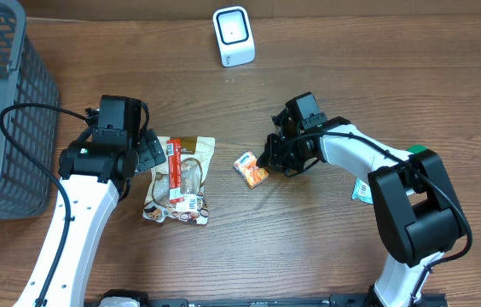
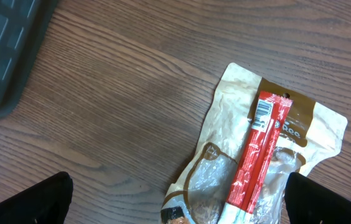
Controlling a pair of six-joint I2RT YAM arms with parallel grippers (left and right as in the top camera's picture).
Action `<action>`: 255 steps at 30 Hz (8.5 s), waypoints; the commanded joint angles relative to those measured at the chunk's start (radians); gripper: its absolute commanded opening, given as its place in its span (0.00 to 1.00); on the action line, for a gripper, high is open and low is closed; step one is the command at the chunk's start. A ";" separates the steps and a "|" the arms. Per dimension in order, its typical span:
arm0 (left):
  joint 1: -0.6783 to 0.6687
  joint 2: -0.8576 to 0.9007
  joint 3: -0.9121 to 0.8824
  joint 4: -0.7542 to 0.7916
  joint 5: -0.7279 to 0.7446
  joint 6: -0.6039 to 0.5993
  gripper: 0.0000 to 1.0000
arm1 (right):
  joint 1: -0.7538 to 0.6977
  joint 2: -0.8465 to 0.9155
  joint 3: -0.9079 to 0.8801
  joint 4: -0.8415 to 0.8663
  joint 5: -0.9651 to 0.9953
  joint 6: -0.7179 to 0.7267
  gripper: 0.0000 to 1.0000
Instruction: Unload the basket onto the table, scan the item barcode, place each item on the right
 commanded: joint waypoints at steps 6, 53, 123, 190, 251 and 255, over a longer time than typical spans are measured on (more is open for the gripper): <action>0.000 -0.004 0.016 0.000 -0.013 0.004 1.00 | -0.003 -0.006 -0.015 0.005 0.066 0.027 0.04; 0.000 -0.004 0.016 0.000 -0.013 0.004 1.00 | 0.031 -0.006 -0.021 -0.070 0.030 0.072 0.08; 0.000 -0.004 0.016 0.000 -0.013 0.004 0.99 | 0.026 0.053 -0.043 0.034 -0.124 -0.161 0.16; 0.000 -0.004 0.016 0.001 -0.013 0.004 1.00 | -0.510 0.020 -0.041 -1.023 -0.999 -1.536 0.04; 0.000 -0.004 0.016 0.000 -0.013 0.004 1.00 | -0.510 0.021 -0.041 -0.394 -0.901 -0.944 0.04; 0.000 -0.004 0.016 0.001 -0.013 0.004 1.00 | -0.502 0.021 -0.040 -0.234 -0.777 -0.673 0.04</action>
